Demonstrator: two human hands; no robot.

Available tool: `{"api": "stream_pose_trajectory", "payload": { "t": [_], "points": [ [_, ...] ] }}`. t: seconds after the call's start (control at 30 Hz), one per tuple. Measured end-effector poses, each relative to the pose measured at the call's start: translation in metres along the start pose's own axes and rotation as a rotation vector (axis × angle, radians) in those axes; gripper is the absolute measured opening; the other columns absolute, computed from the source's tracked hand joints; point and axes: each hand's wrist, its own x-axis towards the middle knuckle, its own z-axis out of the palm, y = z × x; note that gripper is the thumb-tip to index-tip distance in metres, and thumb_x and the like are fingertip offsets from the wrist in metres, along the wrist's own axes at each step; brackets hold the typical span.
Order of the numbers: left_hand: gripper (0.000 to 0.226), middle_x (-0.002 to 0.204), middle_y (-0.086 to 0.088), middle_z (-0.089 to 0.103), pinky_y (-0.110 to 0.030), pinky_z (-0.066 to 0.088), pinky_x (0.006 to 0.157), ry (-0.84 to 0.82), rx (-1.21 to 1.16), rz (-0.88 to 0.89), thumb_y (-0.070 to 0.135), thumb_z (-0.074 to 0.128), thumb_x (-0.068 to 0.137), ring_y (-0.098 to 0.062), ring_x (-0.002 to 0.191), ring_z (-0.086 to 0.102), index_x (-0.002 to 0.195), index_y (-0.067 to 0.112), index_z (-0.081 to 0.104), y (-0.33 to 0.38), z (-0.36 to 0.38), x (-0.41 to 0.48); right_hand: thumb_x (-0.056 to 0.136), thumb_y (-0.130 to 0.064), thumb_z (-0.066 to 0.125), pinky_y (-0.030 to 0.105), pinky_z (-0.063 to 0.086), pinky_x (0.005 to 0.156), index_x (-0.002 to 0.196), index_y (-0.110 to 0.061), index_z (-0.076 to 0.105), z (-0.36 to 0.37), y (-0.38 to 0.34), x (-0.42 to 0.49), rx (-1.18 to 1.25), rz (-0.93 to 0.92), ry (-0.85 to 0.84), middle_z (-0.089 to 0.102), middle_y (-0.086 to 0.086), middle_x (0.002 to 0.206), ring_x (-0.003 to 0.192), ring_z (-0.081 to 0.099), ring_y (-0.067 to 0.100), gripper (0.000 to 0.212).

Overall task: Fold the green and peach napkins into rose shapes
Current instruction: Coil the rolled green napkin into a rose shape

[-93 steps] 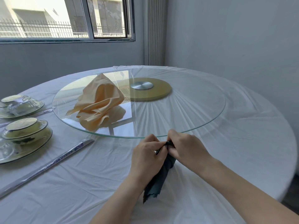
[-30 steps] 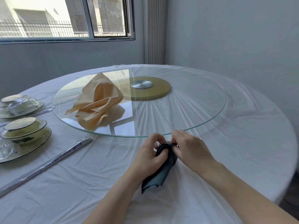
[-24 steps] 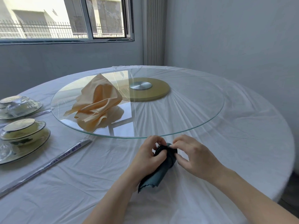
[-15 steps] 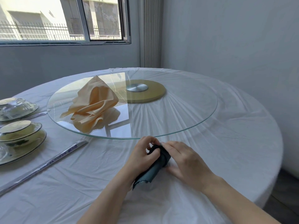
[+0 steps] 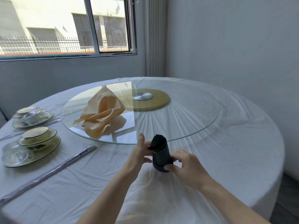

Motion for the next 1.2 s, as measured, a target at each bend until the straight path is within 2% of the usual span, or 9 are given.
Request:
{"api": "stream_pose_trajectory", "payload": {
  "t": [0.1, 0.23, 0.37, 0.47, 0.6, 0.7, 0.87, 1.0, 1.2],
  "points": [
    [0.073, 0.091, -0.002, 0.073, -0.029, 0.041, 0.072, 0.002, 0.038, 0.0, 0.059, 0.006, 0.09, -0.011, 0.081, 0.064, 0.097, 0.021, 0.068, 0.002, 0.002, -0.01, 0.076, -0.023, 0.073, 0.013, 0.039, 0.07, 0.068, -0.051, 0.056, -0.002, -0.003, -0.007, 0.065, 0.034, -0.001, 0.062, -0.012, 0.08, 0.082, 0.057, -0.003, 0.034],
    [0.063, 0.087, 0.01, 0.066, -0.027, 0.041, 0.067, 0.079, 0.12, -0.01, 0.059, 0.006, 0.093, -0.011, 0.08, 0.062, 0.091, 0.03, 0.063, 0.0, 0.012, -0.022, 0.075, -0.026, 0.072, 0.015, 0.039, 0.069, 0.07, -0.046, 0.056, 0.0, -0.006, -0.015, 0.038, 0.072, -0.07, 0.061, -0.011, 0.083, 0.08, 0.057, 0.0, 0.026],
    [0.039, 0.082, 0.011, 0.059, -0.019, 0.042, 0.068, 0.415, 0.233, 0.484, 0.06, 0.036, 0.083, -0.006, 0.075, 0.056, 0.083, 0.025, 0.054, 0.001, 0.02, -0.043, 0.074, -0.029, 0.072, 0.021, 0.044, 0.074, 0.072, -0.04, 0.056, 0.0, -0.007, -0.016, 0.018, 0.087, -0.104, 0.06, -0.01, 0.087, 0.082, 0.058, 0.002, 0.02],
    [0.015, 0.078, 0.012, 0.058, -0.012, 0.041, 0.064, 0.425, 0.414, 0.651, 0.045, 0.054, 0.075, -0.004, 0.072, 0.056, 0.078, 0.033, 0.046, 0.02, 0.034, -0.054, 0.074, -0.034, 0.072, 0.028, 0.048, 0.079, 0.079, -0.034, 0.061, 0.0, -0.006, -0.016, 0.001, 0.107, -0.116, 0.061, -0.01, 0.089, 0.083, 0.058, 0.003, 0.013],
    [0.027, 0.086, 0.015, 0.06, -0.024, 0.048, 0.071, 0.405, 0.614, 0.568, 0.032, 0.068, 0.076, -0.007, 0.081, 0.059, 0.096, 0.027, 0.049, 0.029, 0.043, -0.049, 0.074, -0.043, 0.071, 0.028, 0.048, 0.083, 0.091, -0.042, 0.057, -0.003, -0.008, -0.02, -0.021, 0.096, -0.145, 0.059, -0.014, 0.097, 0.09, 0.056, 0.001, 0.022],
    [0.029, 0.086, 0.015, 0.063, -0.031, 0.05, 0.075, 0.419, 0.543, 0.48, 0.013, 0.062, 0.084, -0.007, 0.081, 0.062, 0.104, 0.028, 0.049, 0.034, 0.039, -0.043, 0.072, -0.047, 0.074, 0.016, 0.042, 0.08, 0.116, -0.038, 0.051, -0.015, -0.017, -0.025, 0.015, 0.13, -0.151, 0.055, -0.014, 0.109, 0.097, 0.053, -0.002, 0.05],
    [0.041, 0.075, 0.011, 0.061, -0.02, 0.05, 0.069, 0.396, 0.434, 0.421, 0.011, 0.07, 0.081, 0.001, 0.071, 0.06, 0.105, 0.034, 0.044, 0.036, 0.037, -0.045, 0.064, -0.08, 0.053, 0.019, 0.049, 0.071, 0.103, -0.036, 0.057, -0.038, -0.042, -0.018, 0.309, 0.1, 0.177, 0.066, -0.011, 0.087, 0.079, 0.064, 0.001, 0.059],
    [0.037, 0.067, 0.007, 0.059, -0.012, 0.043, 0.056, 0.38, 0.357, 0.415, 0.019, 0.071, 0.081, 0.001, 0.061, 0.056, 0.104, 0.032, 0.046, 0.034, 0.042, -0.049, 0.066, -0.067, 0.058, 0.028, 0.054, 0.071, 0.102, -0.033, 0.053, -0.042, -0.067, -0.005, 0.338, 0.144, 0.183, 0.066, -0.005, 0.085, 0.075, 0.066, 0.011, 0.049],
    [0.049, 0.067, 0.016, 0.06, -0.017, 0.049, 0.064, 0.339, 0.357, 0.457, 0.013, 0.067, 0.085, 0.0, 0.067, 0.061, 0.106, 0.048, 0.04, 0.029, 0.046, -0.06, 0.082, -0.025, 0.067, 0.036, 0.056, 0.07, 0.093, -0.029, 0.051, -0.032, -0.075, 0.001, 0.371, 0.155, 0.247, 0.068, 0.0, 0.071, 0.067, 0.067, 0.013, 0.02]
  ]
}}
